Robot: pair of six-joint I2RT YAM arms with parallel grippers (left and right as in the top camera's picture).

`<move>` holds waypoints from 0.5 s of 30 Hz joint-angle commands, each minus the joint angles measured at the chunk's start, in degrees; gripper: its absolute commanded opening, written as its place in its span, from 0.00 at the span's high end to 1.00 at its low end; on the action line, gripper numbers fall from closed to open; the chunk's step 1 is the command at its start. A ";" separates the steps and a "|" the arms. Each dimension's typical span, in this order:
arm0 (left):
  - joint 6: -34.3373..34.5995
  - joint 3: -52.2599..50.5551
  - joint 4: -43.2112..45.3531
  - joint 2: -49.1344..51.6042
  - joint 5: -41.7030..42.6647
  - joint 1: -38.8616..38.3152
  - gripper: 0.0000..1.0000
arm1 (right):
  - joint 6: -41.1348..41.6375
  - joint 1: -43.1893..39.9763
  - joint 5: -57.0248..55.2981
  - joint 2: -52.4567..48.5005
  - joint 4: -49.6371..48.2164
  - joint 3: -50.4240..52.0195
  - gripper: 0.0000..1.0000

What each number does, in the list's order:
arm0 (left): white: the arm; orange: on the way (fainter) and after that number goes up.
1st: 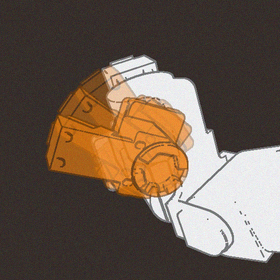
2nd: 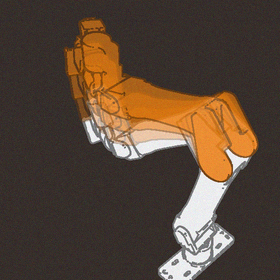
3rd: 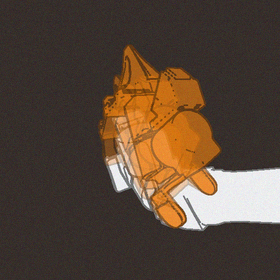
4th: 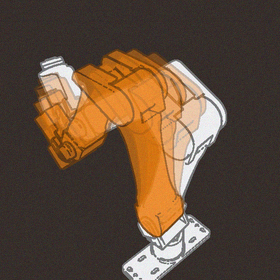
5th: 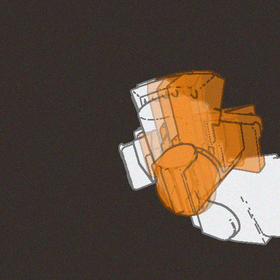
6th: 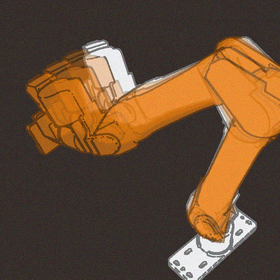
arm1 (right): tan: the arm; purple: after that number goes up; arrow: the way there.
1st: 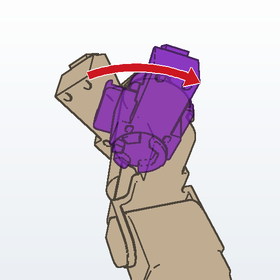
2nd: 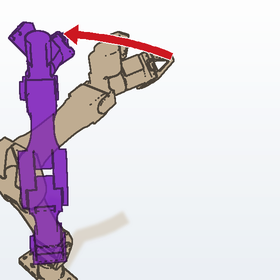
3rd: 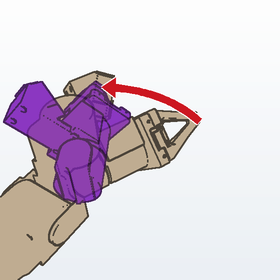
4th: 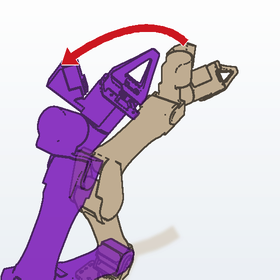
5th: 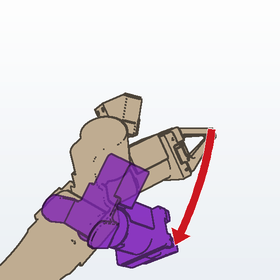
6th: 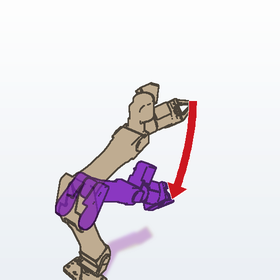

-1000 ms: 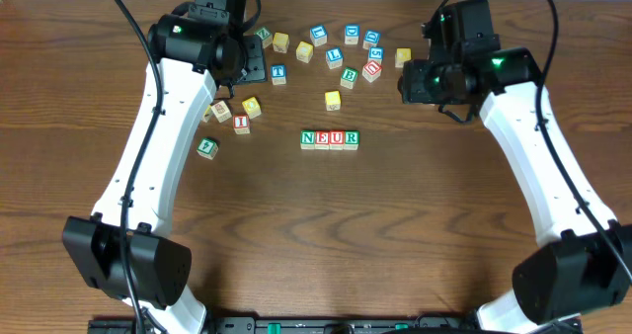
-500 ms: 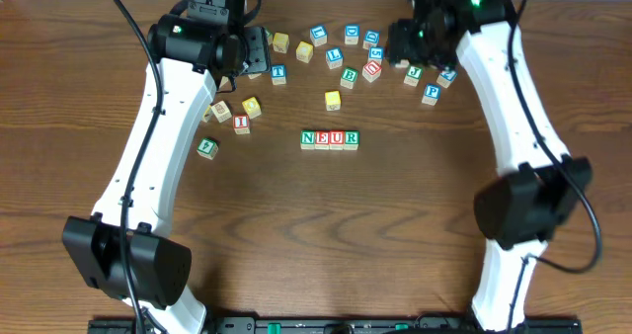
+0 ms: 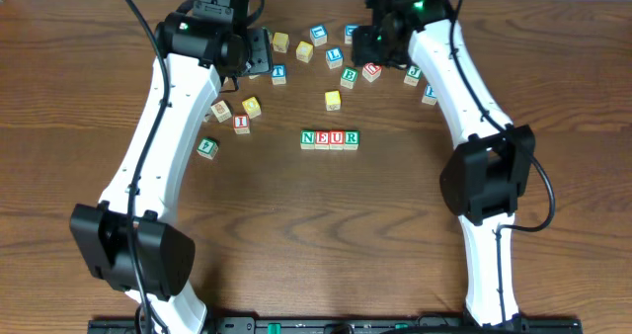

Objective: Spell out NEURIPS
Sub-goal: 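Move the right gripper over the blocks at the top center, then lower the left gripper onto the red-lettered I block and close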

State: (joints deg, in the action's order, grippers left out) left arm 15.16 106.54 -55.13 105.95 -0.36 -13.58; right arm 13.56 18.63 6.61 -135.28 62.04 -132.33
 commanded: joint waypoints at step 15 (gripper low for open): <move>-0.11 -1.55 0.00 1.92 -0.37 0.28 0.37 | 1.20 2.78 -0.26 -0.07 -0.57 -1.20 0.37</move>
State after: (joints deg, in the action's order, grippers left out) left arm 15.16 106.15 -55.09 106.52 -0.36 -13.58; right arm 14.04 21.04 6.59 -135.28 61.08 -132.38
